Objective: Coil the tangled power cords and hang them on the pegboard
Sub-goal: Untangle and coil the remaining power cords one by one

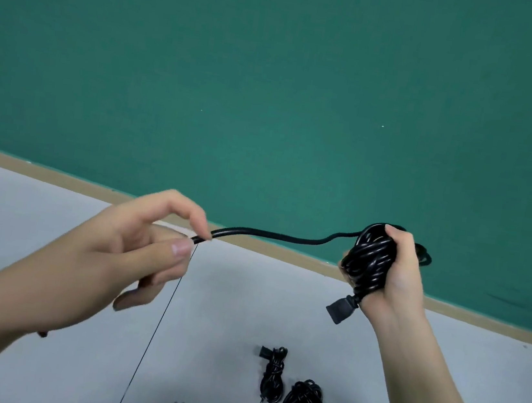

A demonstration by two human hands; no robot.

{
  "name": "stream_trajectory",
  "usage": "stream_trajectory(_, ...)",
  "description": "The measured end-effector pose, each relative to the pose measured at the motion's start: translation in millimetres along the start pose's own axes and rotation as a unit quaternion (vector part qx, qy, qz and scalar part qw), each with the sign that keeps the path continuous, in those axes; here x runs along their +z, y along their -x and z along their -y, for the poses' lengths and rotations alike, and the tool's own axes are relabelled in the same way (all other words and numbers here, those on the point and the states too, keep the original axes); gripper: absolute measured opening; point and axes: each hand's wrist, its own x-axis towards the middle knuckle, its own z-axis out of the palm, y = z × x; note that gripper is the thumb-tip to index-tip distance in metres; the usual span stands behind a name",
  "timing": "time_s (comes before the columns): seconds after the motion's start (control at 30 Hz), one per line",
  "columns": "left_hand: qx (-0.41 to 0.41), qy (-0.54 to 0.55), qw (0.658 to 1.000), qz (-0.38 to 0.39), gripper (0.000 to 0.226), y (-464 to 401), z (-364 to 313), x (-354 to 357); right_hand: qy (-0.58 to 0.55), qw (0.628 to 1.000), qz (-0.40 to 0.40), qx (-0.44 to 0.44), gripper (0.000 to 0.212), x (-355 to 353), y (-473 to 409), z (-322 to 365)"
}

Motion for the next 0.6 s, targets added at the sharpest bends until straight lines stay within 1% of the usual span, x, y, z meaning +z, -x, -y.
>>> stream_trajectory(0.03,0.003,0.017,1.000,0.019,0.030,1.6,-0.1,-1.1,0.012,1.000,0.007,-0.001,0.029,1.4,-1.7,-0.5)
stream_trajectory(0.1,0.009,0.065,0.996,0.060,0.038,4.6,1.2,-4.2,0.027,1.000,0.008,-0.004,0.030,1.8,-4.1,-2.0)
stream_trajectory(0.2,-0.029,0.122,0.989,0.074,0.048,7.4,0.0,-12.4,0.030,0.999,-0.016,-0.015,0.032,-2.0,-7.6,2.3)
stream_trajectory(0.27,-0.073,0.114,0.988,0.073,0.055,8.5,0.9,-21.0,0.036,0.999,-0.030,-0.025,0.031,-6.2,-9.9,6.5)
stream_trajectory(0.3,-0.092,0.092,0.988,0.088,0.056,8.9,1.9,-24.4,0.044,0.998,-0.035,-0.028,0.031,-8.3,-10.7,7.7)
stream_trajectory(0.37,-0.117,0.038,0.985,0.124,0.051,9.9,4.8,-27.4,0.062,0.996,-0.047,-0.035,0.031,-13.5,-12.1,6.4)
stream_trajectory(0.4,-0.122,0.030,0.984,0.128,0.045,9.7,5.7,-27.2,0.069,0.995,-0.053,-0.038,0.031,-16.3,-12.5,5.1)
stream_trajectory(0.47,-0.119,0.054,0.984,0.120,0.037,9.8,4.4,-26.1,0.078,0.994,-0.060,-0.038,0.032,-20.2,-12.9,3.8)
stream_trajectory(0.53,-0.101,0.103,0.984,0.108,0.031,8.7,1.2,-26.9,0.079,0.995,-0.058,-0.033,0.032,-23.1,-11.8,3.2)
stream_trajectory(0.6,-0.078,0.138,0.985,0.070,0.027,5.9,-0.8,-25.5,0.067,0.996,-0.044,-0.031,0.032,-25.1,-10.3,3.1)
